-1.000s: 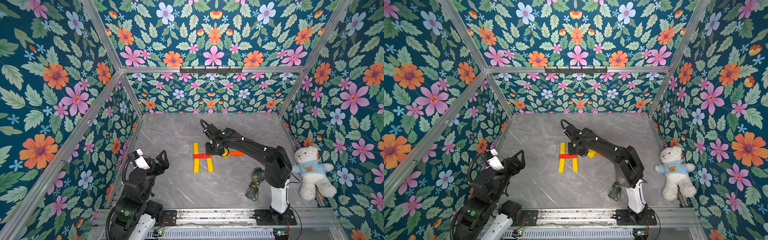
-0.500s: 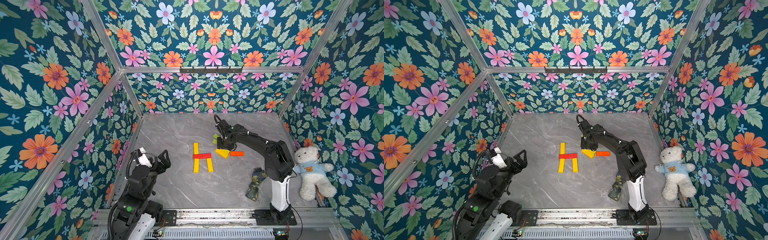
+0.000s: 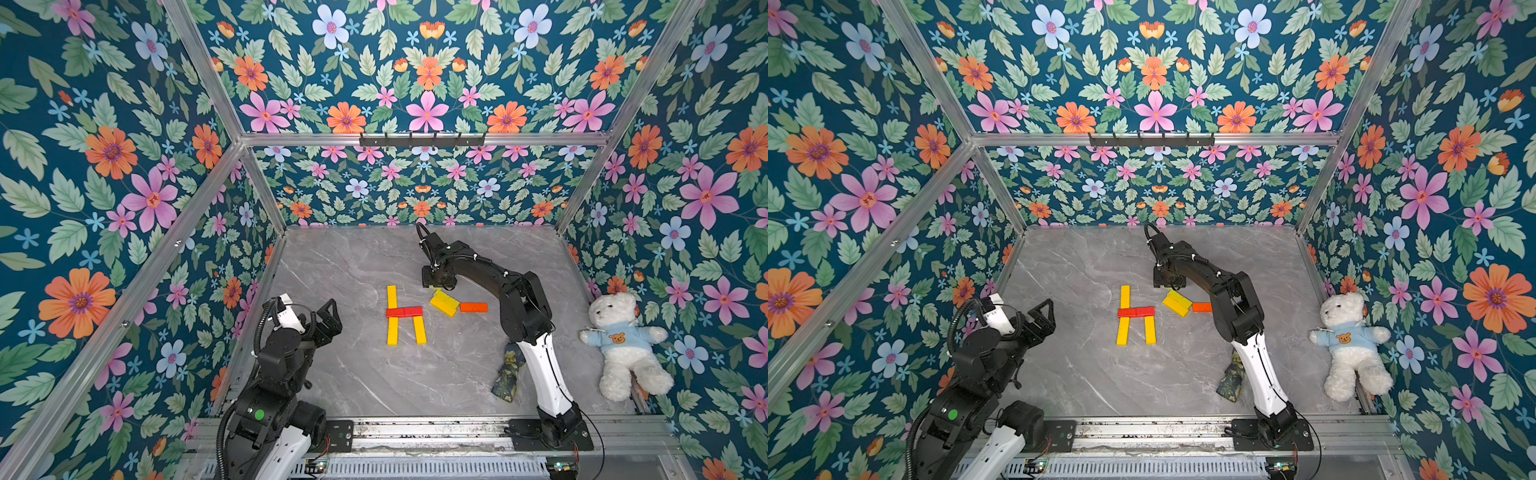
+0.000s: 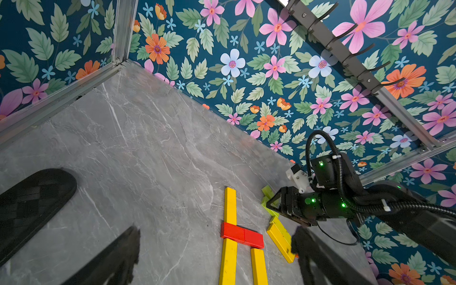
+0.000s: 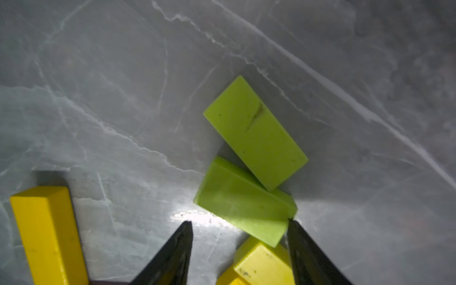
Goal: Assemble the letter h with building blocks
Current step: Adjust the building block at the center of the board.
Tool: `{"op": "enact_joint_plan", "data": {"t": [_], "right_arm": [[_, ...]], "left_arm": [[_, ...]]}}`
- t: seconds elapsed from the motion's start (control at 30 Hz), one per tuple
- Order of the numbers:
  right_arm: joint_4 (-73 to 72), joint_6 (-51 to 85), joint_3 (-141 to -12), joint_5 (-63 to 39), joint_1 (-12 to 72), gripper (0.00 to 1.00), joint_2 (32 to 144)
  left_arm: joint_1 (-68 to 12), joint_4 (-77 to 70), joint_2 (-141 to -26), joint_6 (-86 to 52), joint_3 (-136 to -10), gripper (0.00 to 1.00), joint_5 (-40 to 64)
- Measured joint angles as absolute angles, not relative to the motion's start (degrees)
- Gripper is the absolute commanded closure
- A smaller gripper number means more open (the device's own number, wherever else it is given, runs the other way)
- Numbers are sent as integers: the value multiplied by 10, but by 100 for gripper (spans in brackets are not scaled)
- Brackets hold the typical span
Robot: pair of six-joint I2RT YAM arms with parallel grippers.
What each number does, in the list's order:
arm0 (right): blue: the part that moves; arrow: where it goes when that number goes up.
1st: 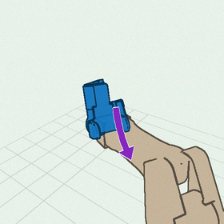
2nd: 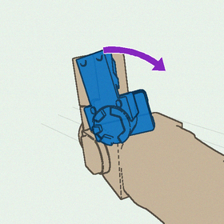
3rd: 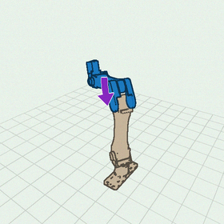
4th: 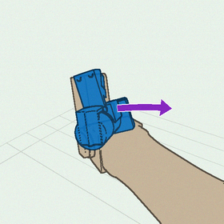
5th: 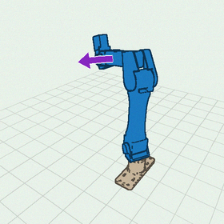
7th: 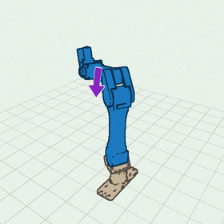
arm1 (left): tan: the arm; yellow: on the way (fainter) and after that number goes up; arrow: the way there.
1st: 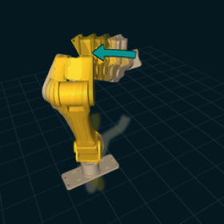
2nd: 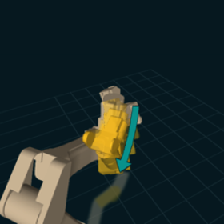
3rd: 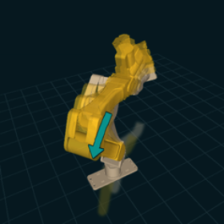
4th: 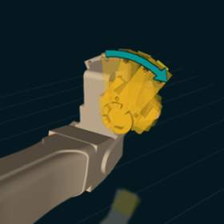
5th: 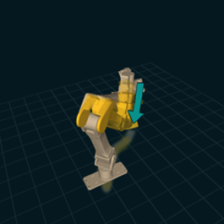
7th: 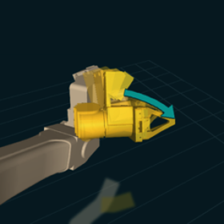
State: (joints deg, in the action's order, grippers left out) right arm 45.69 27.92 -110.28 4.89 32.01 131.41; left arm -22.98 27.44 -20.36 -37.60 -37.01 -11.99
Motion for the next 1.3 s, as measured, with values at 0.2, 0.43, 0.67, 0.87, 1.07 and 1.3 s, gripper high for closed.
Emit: {"op": "enact_joint_plan", "data": {"t": [0.2,0.43,0.67,0.87,1.07,1.3], "right_arm": [[421,279,-985,52,318,47,1232],[371,297,-879,13,317,46,1171],[349,328,-826,-29,326,46,1144],[346,341,-804,-27,331,46,1129],[345,354,-782,3,331,39,1114],[348,358,-783,5,331,39,1129]], "left_arm": [[-230,274,-205,-376,-367,0,-120],[-230,272,-205,-376,-367,0,-120],[-230,272,-203,-376,-367,0,-121],[-230,273,-201,-376,-367,0,-122],[-230,273,-196,-376,-367,0,-122],[-230,273,-196,-376,-367,0,-122]]}}
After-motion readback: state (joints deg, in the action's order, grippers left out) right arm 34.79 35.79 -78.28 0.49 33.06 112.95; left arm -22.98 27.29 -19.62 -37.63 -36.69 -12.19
